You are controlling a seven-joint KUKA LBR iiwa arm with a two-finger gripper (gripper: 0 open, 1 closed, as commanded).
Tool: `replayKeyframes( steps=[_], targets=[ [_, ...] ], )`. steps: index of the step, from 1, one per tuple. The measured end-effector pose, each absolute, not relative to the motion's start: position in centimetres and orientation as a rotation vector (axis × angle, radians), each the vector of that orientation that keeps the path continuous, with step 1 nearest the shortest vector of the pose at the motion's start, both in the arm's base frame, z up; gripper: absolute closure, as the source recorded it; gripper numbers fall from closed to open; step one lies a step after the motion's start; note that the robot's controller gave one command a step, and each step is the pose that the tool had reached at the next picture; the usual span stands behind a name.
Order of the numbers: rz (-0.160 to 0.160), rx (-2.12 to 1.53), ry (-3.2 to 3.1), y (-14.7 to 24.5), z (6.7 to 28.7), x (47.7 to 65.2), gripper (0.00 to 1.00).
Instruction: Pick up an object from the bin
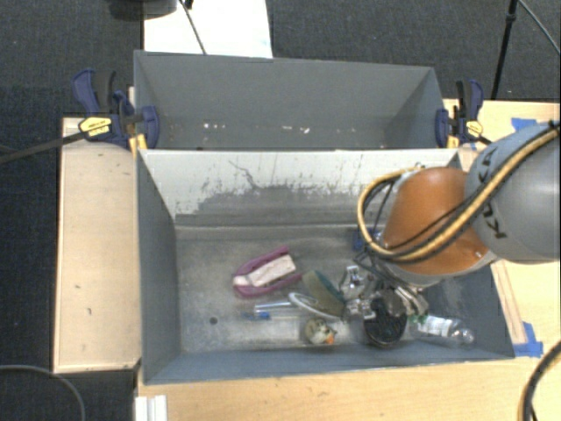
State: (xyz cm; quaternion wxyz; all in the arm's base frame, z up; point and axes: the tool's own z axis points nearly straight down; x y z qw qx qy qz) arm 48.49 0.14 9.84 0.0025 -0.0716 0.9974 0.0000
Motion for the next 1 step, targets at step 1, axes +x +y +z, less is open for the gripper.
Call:
replayKeyframes(
  steps=[1],
  targets=[
    [0.0, -0.226, 3.128, 0.16, 9.9, 48.57, 1.0]
  ],
)
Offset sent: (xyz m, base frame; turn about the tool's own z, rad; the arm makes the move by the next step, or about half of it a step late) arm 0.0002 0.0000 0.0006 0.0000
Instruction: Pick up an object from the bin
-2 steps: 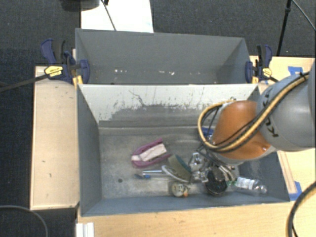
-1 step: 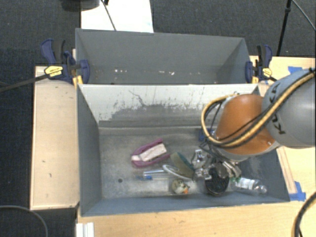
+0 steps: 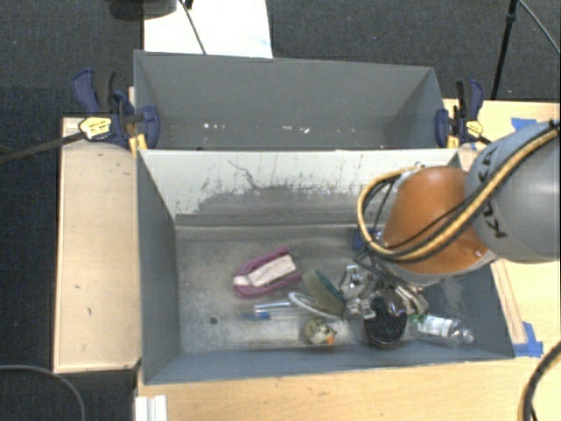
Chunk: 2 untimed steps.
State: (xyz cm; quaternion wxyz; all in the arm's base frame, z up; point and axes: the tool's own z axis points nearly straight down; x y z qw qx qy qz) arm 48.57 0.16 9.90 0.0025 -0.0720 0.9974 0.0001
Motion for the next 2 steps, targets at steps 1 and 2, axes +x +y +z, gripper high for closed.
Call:
replayKeyframes(
  steps=[1, 2],
  targets=[
    [-0.001, -0.222, 3.125, 0.2, 16.4, 48.7, 1.0],
    [-0.001, -0.219, 3.128, 0.2, 18.8, 48.9, 1.0]
  ],
)
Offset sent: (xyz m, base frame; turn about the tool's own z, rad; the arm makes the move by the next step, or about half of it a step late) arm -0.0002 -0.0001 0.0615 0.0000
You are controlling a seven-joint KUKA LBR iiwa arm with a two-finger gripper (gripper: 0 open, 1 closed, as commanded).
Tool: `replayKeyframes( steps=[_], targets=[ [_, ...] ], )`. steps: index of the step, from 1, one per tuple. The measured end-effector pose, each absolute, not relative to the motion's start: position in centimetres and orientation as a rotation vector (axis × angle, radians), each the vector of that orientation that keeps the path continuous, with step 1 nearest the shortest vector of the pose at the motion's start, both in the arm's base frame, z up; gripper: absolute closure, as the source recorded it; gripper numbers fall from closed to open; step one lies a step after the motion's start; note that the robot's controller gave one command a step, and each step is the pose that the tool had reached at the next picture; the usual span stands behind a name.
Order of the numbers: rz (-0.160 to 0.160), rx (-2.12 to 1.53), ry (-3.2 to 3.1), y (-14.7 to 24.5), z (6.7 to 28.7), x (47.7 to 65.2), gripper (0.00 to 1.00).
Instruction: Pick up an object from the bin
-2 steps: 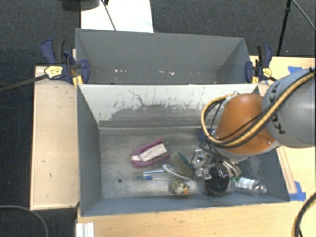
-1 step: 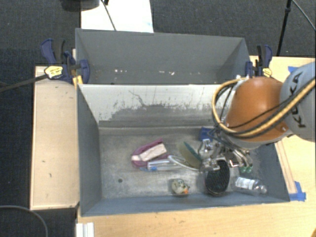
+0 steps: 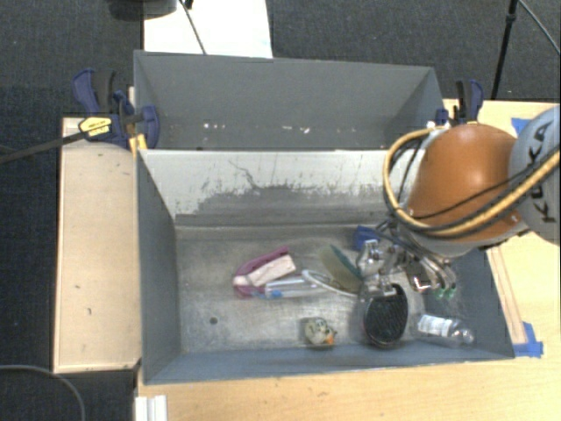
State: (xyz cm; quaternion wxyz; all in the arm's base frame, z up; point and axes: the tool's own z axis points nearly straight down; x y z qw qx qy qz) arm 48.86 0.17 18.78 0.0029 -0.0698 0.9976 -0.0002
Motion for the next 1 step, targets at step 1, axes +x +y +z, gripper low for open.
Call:
replayKeyframes(
  steps=[1],
  targets=[
    [0.0, -0.216, 3.128, 0.18, 19.64, 48.95, 1.0]
  ],
)
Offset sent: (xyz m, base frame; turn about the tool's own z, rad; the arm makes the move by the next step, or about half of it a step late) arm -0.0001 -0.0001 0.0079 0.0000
